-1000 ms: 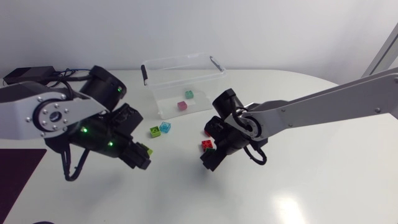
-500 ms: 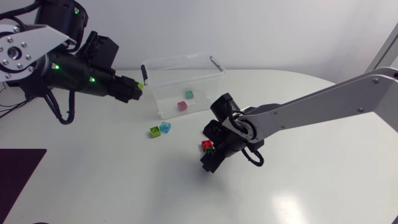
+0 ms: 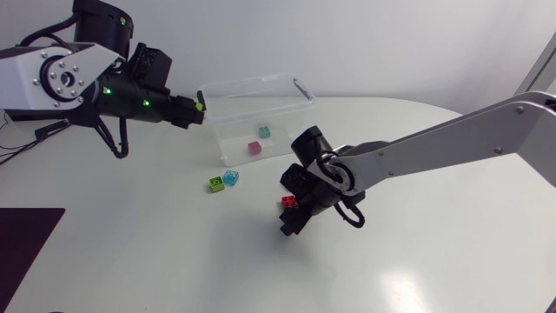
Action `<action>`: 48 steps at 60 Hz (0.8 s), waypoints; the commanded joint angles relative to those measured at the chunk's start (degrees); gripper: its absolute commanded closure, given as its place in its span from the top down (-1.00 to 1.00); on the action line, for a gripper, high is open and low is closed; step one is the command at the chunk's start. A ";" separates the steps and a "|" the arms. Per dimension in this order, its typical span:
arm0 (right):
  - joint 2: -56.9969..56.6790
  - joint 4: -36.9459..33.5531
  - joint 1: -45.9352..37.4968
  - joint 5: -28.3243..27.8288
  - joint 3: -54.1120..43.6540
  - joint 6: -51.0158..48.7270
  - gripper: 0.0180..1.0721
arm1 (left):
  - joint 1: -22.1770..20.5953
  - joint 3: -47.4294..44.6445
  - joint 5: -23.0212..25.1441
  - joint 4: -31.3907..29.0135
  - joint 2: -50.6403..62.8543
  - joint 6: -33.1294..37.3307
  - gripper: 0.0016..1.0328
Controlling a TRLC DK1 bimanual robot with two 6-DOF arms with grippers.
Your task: Place the duplo bricks in the container
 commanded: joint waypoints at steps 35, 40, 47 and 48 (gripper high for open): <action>-10.64 -4.79 4.79 2.00 -3.45 -0.02 -0.42 | -0.35 10.21 0.33 7.96 10.90 -4.26 -0.52; -12.58 -5.75 5.93 2.18 -3.72 0.68 -0.42 | -1.05 11.53 0.33 9.45 13.71 -4.17 -0.51; -15.56 -6.98 7.07 2.88 -3.72 1.73 -0.42 | -1.05 14.61 0.33 10.68 17.93 -4.26 -0.50; -16.00 -7.07 7.07 2.97 -3.63 1.82 -0.42 | -1.05 14.96 0.33 10.68 18.37 -4.26 -0.49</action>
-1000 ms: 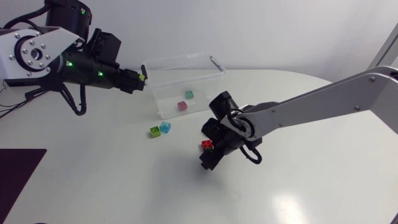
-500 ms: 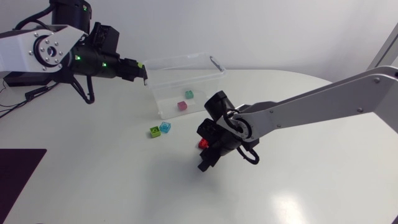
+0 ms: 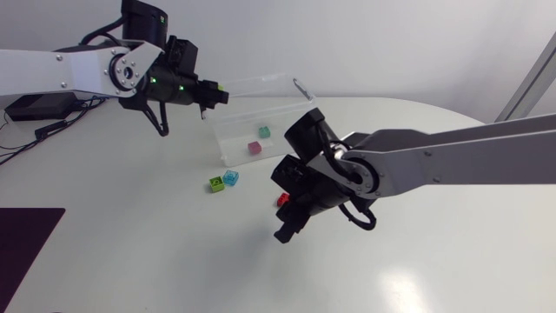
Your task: Place the duplo bricks in the container
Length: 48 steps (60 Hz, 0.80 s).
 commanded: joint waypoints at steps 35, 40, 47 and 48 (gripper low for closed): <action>-2.87 -3.17 2.80 3.83 4.67 4.15 -0.42 | 0.48 3.59 0.15 -0.28 1.44 -0.69 0.91; -2.52 -3.17 2.36 4.63 6.69 5.03 -0.42 | 0.48 1.40 0.15 -1.07 -2.07 -0.87 0.91; -1.11 -3.35 1.83 5.24 10.20 6.26 -0.42 | 0.92 -2.12 0.15 -2.39 -6.82 -0.95 0.91; -0.85 -3.43 1.74 5.33 10.73 6.44 -0.42 | 1.10 -3.00 0.15 -2.39 -7.61 -0.87 0.91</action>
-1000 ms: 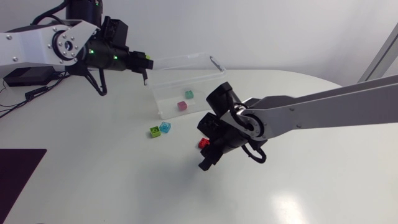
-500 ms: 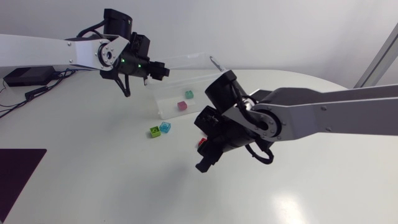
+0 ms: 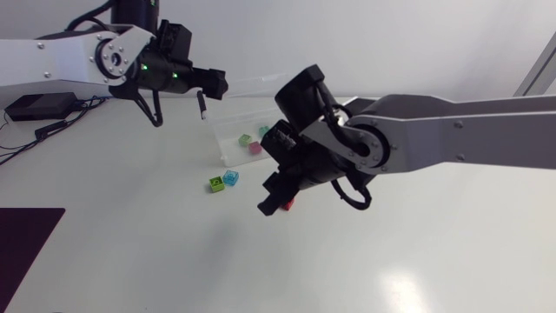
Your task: Place the duplo bricks in the container
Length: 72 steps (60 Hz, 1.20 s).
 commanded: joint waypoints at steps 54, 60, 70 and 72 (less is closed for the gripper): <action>19.24 -3.03 -3.01 4.52 30.02 3.98 -0.42 | 6.64 -36.61 7.71 2.50 -19.84 12.12 0.89; 20.91 -3.03 -3.28 4.69 31.86 4.15 -0.42 | 6.64 -37.67 7.71 3.82 -19.23 12.47 0.89; 23.02 -3.03 -3.45 5.40 35.03 4.77 -0.42 | 6.64 -38.90 7.71 5.40 -18.61 12.56 0.89; 23.37 -3.03 -3.54 5.66 35.56 4.86 -0.42 | 6.64 -39.07 7.71 5.49 -18.53 12.65 0.89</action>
